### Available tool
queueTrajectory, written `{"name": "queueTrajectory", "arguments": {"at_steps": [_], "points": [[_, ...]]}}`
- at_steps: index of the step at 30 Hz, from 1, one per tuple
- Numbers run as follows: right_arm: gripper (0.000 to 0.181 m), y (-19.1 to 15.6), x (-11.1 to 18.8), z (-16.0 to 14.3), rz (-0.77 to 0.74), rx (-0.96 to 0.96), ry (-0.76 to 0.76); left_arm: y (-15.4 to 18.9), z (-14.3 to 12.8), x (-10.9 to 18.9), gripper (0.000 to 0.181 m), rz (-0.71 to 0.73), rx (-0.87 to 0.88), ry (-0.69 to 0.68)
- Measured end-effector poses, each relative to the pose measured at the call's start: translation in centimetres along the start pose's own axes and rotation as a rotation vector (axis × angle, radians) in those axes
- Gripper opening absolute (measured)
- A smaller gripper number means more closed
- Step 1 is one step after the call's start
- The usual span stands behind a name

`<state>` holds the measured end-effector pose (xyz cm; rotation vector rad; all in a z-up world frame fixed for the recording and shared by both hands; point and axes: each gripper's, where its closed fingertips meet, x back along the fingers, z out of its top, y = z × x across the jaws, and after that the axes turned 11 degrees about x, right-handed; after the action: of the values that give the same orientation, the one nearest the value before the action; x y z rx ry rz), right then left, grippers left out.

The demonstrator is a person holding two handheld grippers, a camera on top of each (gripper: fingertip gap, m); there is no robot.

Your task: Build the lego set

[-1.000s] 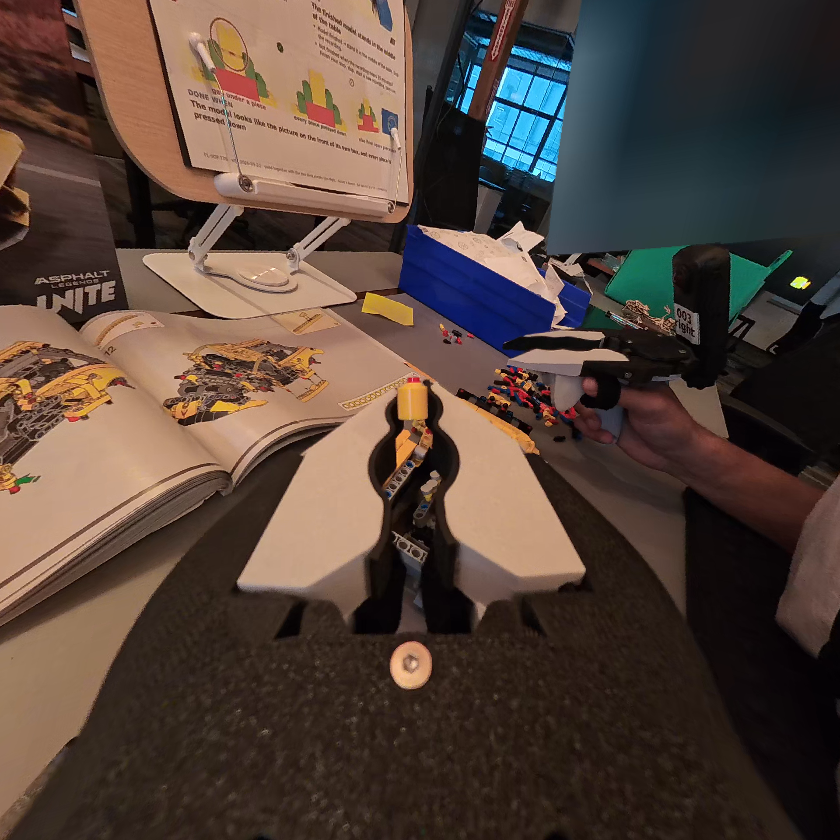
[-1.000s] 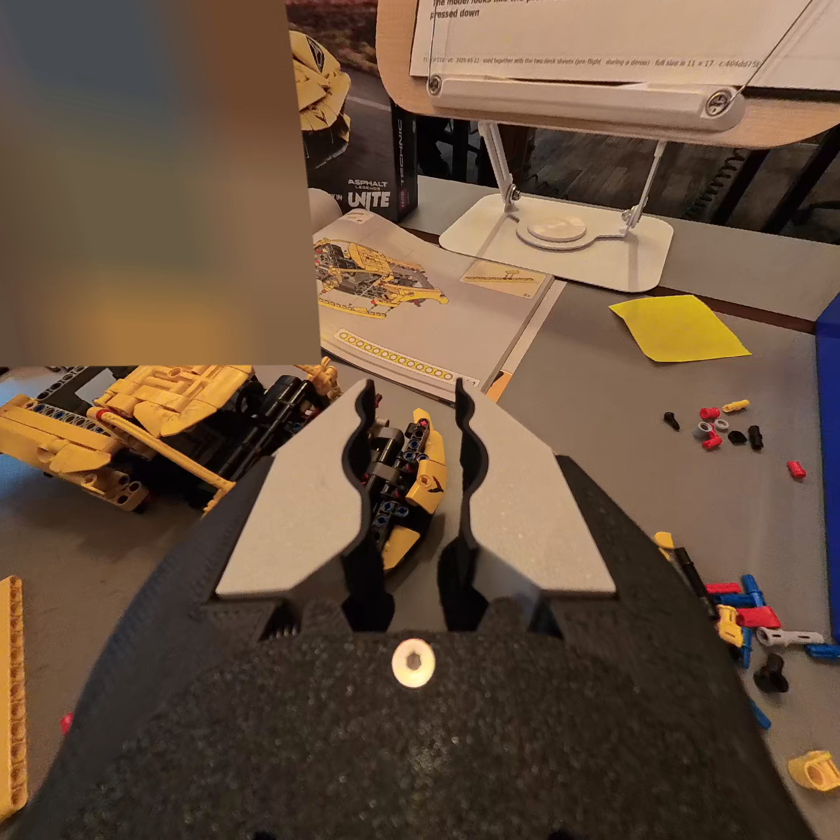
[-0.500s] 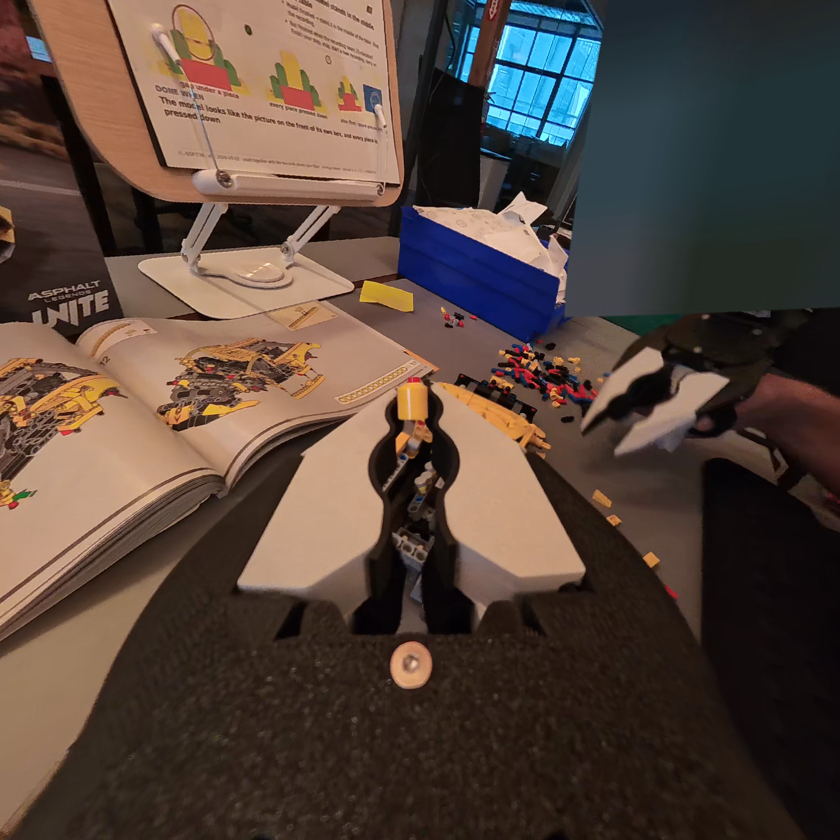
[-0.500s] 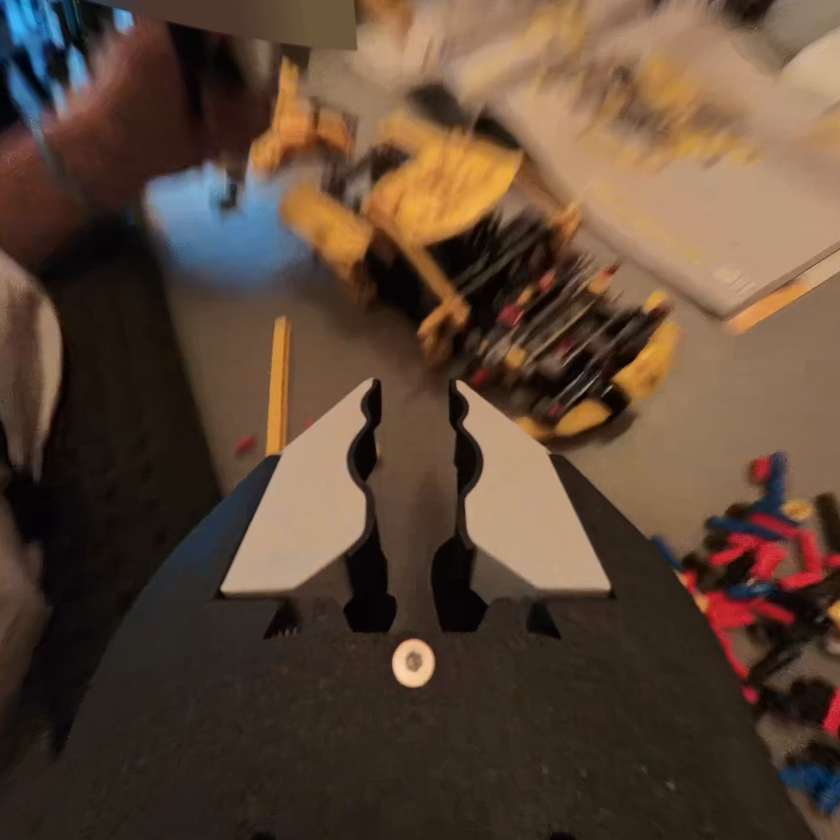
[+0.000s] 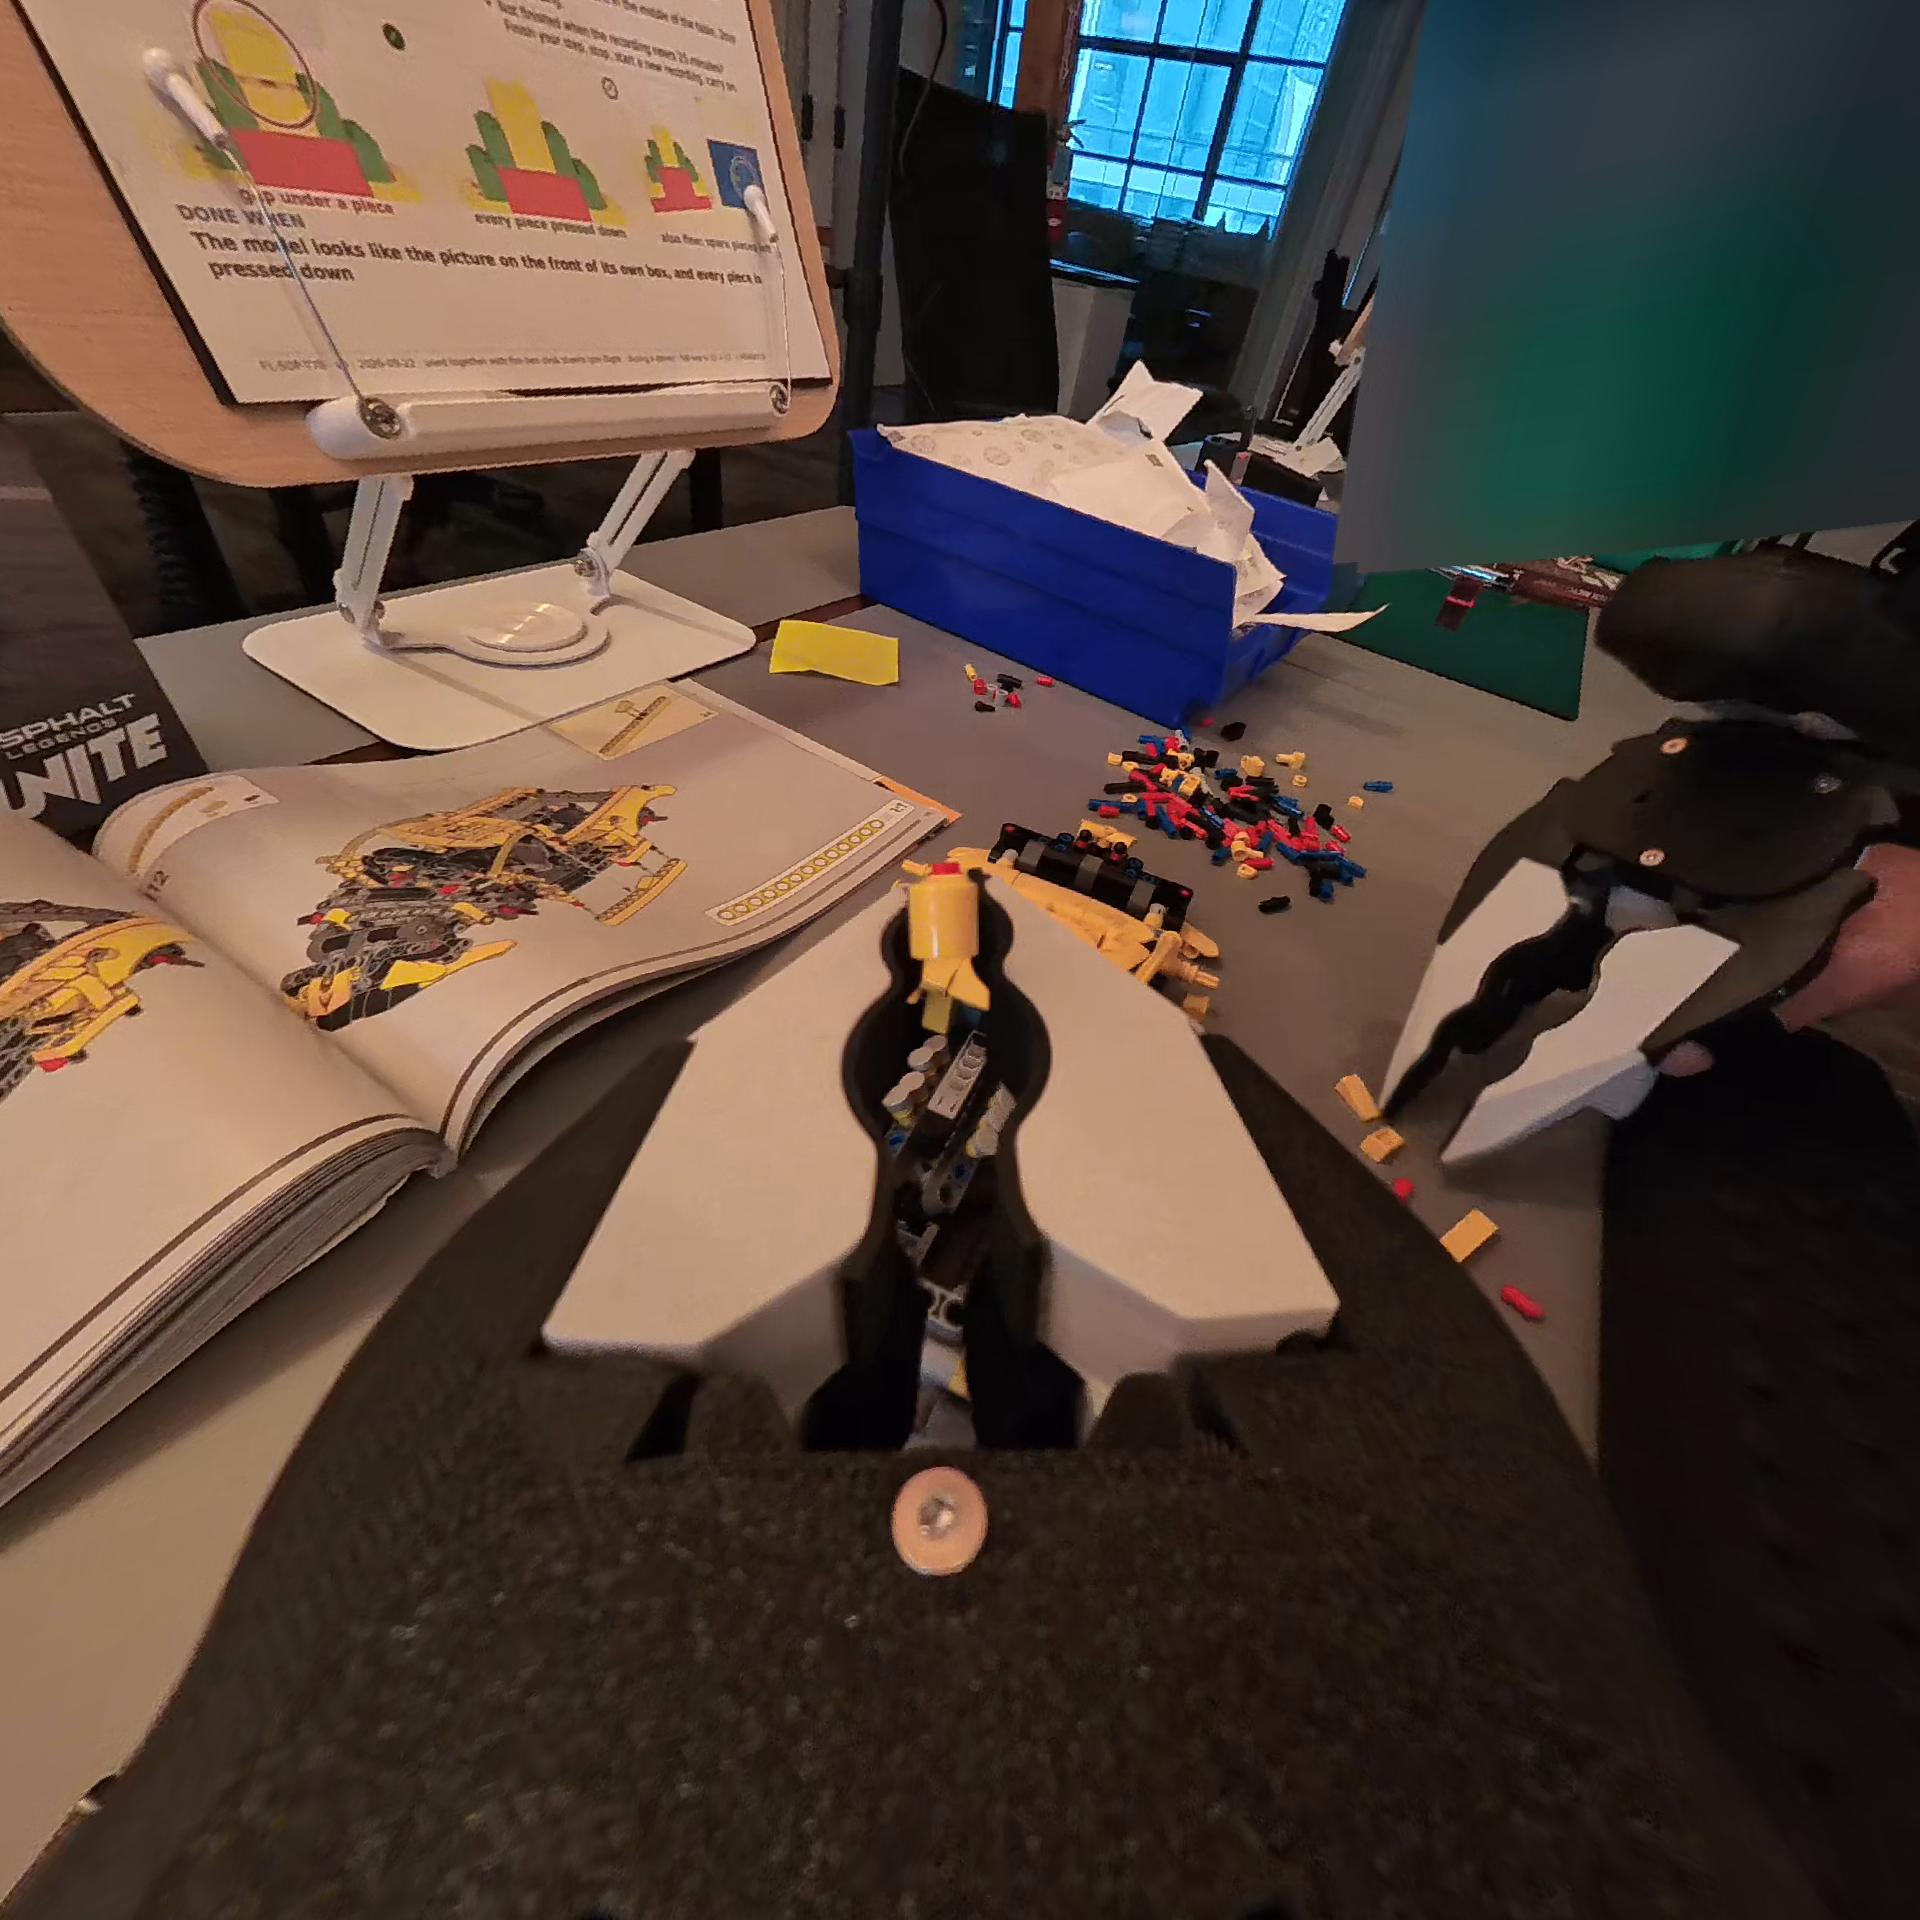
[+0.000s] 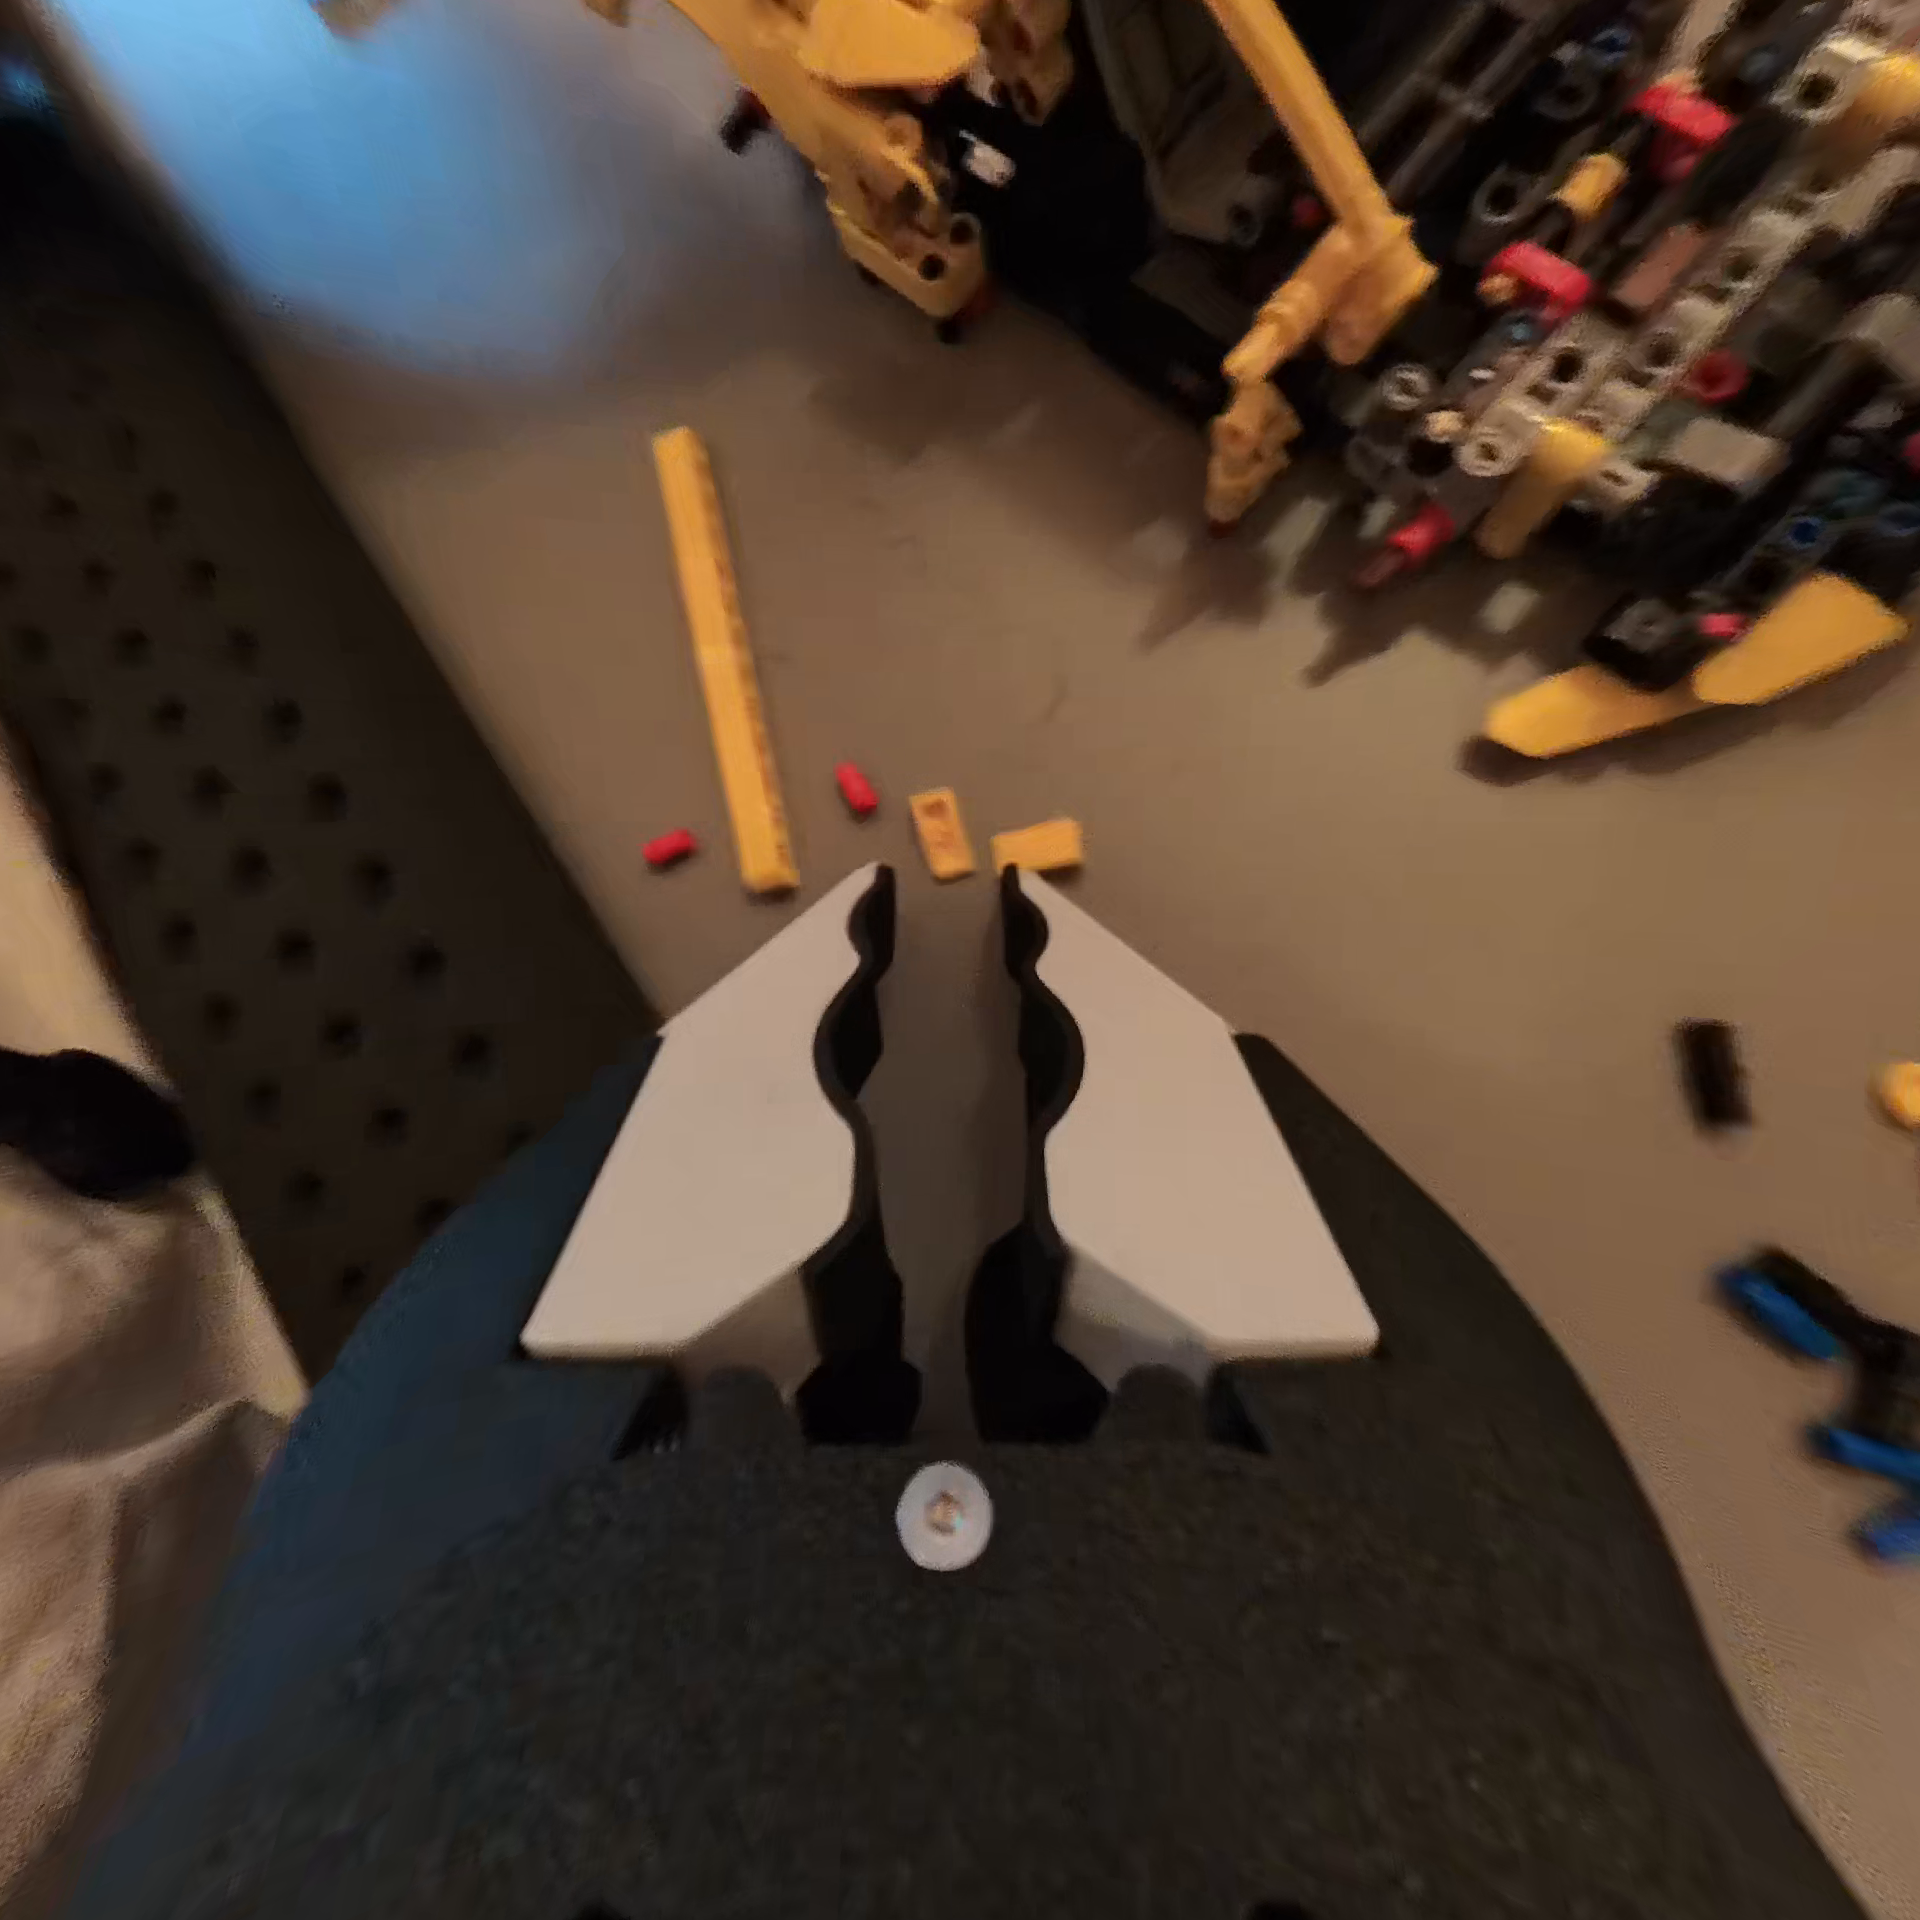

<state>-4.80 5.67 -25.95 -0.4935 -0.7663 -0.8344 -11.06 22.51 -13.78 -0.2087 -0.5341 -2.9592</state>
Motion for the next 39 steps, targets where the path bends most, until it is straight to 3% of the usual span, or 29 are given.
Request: {"name": "queueTrajectory", "arguments": {"at_steps": [3,6,9,15,21,24,29,31,36,39], "points": [[0.023,-0.7,-0.7,0.7,0.04,0.004,0.029,0.3,0.0,0.0,0.007,-0.011,0.004,0.003],[0.026,-0.6,0.3,0.8,0.051,0.127,0.019,0.2,0.0,0.0,0.007,-0.005,-0.001,0.0],[0.023,0.2,1.5,0.9,0.079,0.36,0.067,0.3,0.0,0.0,0.007,-0.01,0.006,0.002],[0.025,2.4,0.6,0.1,0.238,0.801,0.075,0.5,-0.5,-0.3,0.007,-0.027,-0.007,-0.018],[0.02,1.6,-0.2,0.0,0.419,0.952,0.004,1.8,-0.9,-0.6,0.007,-0.085,-0.05,-0.036],[0.009,1.0,-0.5,0.1,0.455,0.992,0.01,2.4,-1.2,-0.8,0.007,-0.109,-0.064,-0.05],[0.007,1.1,-0.6,0.3,0.435,0.895,-0.032,3.7,-1.7,-1.0,0.007,-0.179,-0.05,-0.072],[0.007,1.0,-0.3,1.7,0.431,0.775,0.014,4.6,-1.5,-0.8,0.007,-0.226,-0.052,-0.062],[0.007,-0.2,4.9,12.9,0.469,0.347,0.41,6.5,-1.1,-0.5,0.007,-0.312,-0.082,-0.031],[0.007,0.0,4.9,15.9,0.4,0.336,0.423,7.4,-1.1,-0.3,0.007,-0.342,-0.119,-0.024]]}}
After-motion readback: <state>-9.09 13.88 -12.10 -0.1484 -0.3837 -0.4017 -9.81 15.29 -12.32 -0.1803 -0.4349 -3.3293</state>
